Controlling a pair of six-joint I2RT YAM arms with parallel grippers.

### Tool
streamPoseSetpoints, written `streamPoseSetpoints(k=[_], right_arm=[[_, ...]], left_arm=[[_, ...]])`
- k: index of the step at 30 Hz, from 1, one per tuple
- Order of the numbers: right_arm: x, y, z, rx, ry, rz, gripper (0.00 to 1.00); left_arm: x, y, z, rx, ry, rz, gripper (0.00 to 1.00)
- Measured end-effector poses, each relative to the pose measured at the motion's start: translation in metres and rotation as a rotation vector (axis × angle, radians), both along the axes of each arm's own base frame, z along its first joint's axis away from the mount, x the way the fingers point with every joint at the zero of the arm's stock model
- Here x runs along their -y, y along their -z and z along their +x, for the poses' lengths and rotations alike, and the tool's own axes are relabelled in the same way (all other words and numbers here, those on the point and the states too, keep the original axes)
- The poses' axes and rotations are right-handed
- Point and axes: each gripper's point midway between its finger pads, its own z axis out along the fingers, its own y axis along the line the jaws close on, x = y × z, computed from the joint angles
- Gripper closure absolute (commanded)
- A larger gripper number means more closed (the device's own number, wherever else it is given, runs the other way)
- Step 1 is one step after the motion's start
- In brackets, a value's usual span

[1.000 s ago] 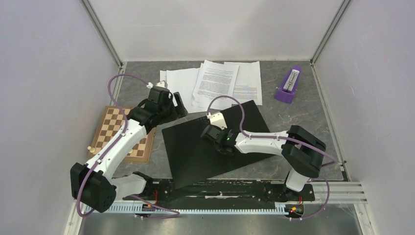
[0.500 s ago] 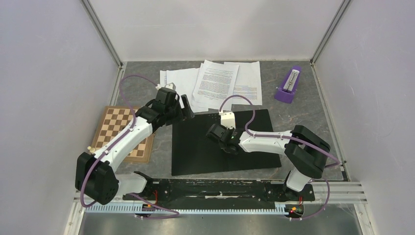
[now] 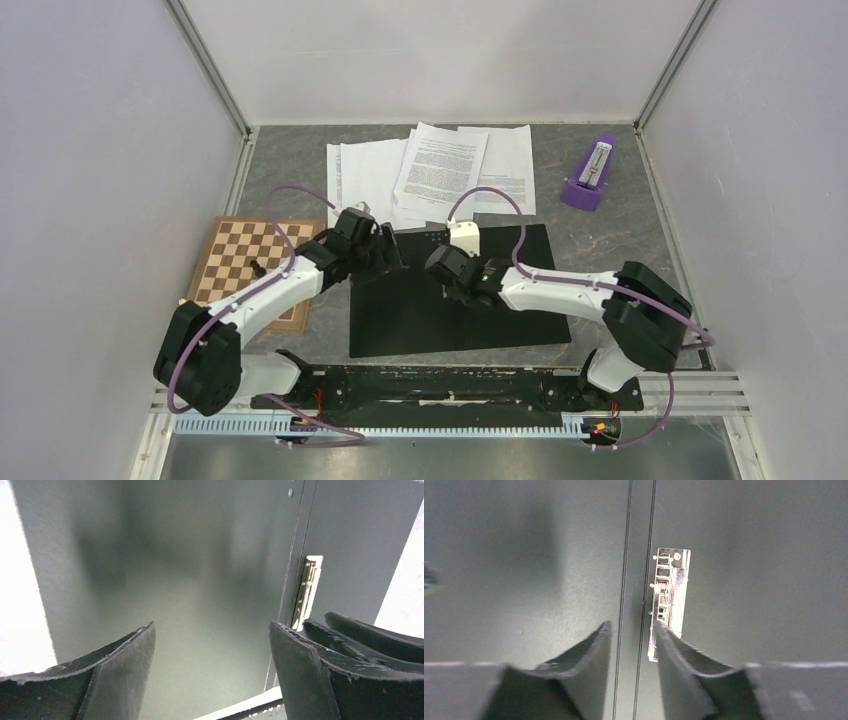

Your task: Put the files into the folder

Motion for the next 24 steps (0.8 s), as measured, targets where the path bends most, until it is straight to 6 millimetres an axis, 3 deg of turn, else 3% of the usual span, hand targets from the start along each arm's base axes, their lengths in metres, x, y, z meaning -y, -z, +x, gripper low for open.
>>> streamPoseSetpoints(k=[6,12,16,24], right_arm=[[0.001,-0.027,-0.008,0.031,-0.063,0.079,0.73],[0.01,-0.003,-0.026,-0.035,-0.13,0.046,0.79],[0.01,0.002,-0.029,-0.053,-0.151,0.035,0.81],[0.016,0.012,-0.032,-0.07,-0.152,0.006,0.84]], left_arm=[[0.012,0.019,-0.018,-0.031,-0.01,0.005,0.1],[-0.001,0.043,-0.03,-0.059,-0.081,0.057,0.1],[-0.011,0.053,-0.033,-0.071,-0.13,0.085,0.1],[-0.019,0.056,-0.029,-0.053,-0.192,0.107,0.1]])
